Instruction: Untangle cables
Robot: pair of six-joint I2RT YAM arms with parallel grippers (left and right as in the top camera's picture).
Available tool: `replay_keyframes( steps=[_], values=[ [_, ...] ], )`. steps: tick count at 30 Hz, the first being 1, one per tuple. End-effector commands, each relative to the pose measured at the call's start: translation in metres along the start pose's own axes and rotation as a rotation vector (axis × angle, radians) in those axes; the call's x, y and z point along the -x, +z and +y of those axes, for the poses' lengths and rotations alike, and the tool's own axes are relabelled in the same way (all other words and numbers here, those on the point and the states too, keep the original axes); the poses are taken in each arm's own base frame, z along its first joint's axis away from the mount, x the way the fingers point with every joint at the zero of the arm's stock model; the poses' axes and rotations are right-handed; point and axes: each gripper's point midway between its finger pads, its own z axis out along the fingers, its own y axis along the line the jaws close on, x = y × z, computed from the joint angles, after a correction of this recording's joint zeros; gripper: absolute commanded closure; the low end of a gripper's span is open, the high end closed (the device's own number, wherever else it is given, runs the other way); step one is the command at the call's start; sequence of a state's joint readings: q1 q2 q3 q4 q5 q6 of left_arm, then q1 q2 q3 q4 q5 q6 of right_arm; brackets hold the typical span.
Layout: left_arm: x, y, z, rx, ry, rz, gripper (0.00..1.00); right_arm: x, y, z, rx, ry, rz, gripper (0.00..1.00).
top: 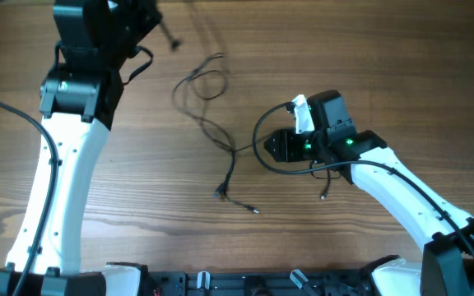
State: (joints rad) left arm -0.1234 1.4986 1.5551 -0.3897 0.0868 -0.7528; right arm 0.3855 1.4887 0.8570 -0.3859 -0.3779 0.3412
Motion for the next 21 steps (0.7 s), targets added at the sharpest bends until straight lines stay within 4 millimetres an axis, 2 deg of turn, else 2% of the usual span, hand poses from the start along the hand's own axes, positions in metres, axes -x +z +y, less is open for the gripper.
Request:
replay_keyframes(
  steps=[1,3,4,5,8,9,10,12,15,16,21],
  values=[
    [0.022,0.004,0.099,0.440,0.020,-0.153,0.83,0.000,0.002,-0.015,-0.085,0.033,-0.007,0.36],
    [0.012,0.005,0.134,0.561,0.023,-0.104,0.12,-0.001,0.002,-0.016,-0.087,0.033,-0.001,0.36],
    [0.004,0.005,0.141,0.585,0.023,-0.067,0.04,-0.001,0.002,-0.016,-0.086,0.033,-0.001,0.35],
    [-0.010,0.004,0.144,0.588,0.018,-0.001,0.00,-0.001,0.002,-0.016,-0.087,0.032,-0.001,0.35],
    [-0.063,-0.008,0.158,0.634,-0.006,0.241,0.00,-0.001,0.002,-0.016,-0.086,0.032,-0.001,0.34],
    [-0.086,-0.013,0.170,0.692,0.000,0.332,0.07,-0.001,0.002,-0.016,-0.086,0.033,-0.001,0.34],
    [-0.110,-0.013,0.185,0.749,0.012,0.409,0.17,-0.002,0.002,-0.016,-0.087,0.032,0.000,0.34],
    [-0.131,-0.010,0.200,0.789,0.018,0.469,0.22,-0.002,0.002,-0.016,-0.086,0.032,0.000,0.34],
    [-0.179,-0.004,0.217,0.801,-0.022,0.626,0.25,-0.002,0.002,-0.016,-0.088,0.034,0.003,0.34],
    [-0.191,-0.001,0.226,0.829,-0.021,0.662,0.27,-0.002,0.002,-0.016,-0.087,0.034,0.003,0.34],
    [-0.212,0.017,0.250,0.870,-0.021,0.703,0.28,-0.002,0.002,-0.015,-0.083,0.034,0.003,0.34]
  ],
)
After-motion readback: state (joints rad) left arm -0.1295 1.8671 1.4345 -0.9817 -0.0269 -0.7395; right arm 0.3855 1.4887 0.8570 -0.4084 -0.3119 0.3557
